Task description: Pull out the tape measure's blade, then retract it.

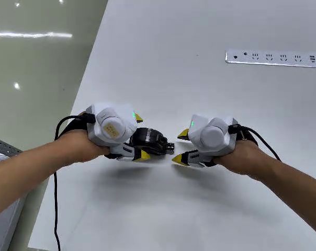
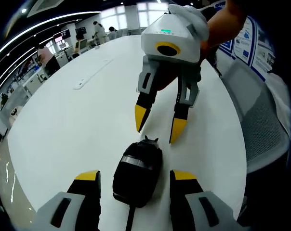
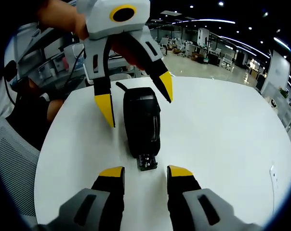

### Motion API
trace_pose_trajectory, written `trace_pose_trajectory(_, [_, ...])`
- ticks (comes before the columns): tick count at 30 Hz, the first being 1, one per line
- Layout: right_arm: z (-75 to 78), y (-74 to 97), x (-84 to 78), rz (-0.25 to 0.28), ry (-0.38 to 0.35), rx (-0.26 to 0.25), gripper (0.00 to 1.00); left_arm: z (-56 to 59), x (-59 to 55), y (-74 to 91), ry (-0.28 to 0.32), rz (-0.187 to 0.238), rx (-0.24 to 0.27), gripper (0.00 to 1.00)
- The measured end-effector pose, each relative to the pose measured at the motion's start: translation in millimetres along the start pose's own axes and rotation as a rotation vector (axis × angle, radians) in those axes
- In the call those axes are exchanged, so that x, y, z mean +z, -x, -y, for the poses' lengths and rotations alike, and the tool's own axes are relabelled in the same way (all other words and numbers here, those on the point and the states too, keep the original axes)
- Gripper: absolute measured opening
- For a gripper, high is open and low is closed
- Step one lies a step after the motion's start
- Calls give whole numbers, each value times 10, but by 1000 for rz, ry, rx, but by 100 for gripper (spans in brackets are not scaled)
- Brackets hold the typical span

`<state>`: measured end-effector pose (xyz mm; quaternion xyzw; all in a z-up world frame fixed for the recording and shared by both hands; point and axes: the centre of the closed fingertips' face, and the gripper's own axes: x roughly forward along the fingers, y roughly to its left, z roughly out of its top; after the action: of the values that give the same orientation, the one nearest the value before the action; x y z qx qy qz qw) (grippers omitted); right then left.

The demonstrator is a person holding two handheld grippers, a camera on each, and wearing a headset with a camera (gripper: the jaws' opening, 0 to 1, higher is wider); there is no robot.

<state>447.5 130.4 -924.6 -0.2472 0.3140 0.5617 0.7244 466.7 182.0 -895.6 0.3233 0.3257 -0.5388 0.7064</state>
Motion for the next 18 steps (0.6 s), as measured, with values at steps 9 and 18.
trace_pose_trajectory(9, [1,-76,26,6,24,18,31,-15,6,-26,-30,-7,-18,52])
trace_pose_trajectory(18, [-2,-139,5,-1,48,28,28,7,-10,-68,-52,-13,-38,47])
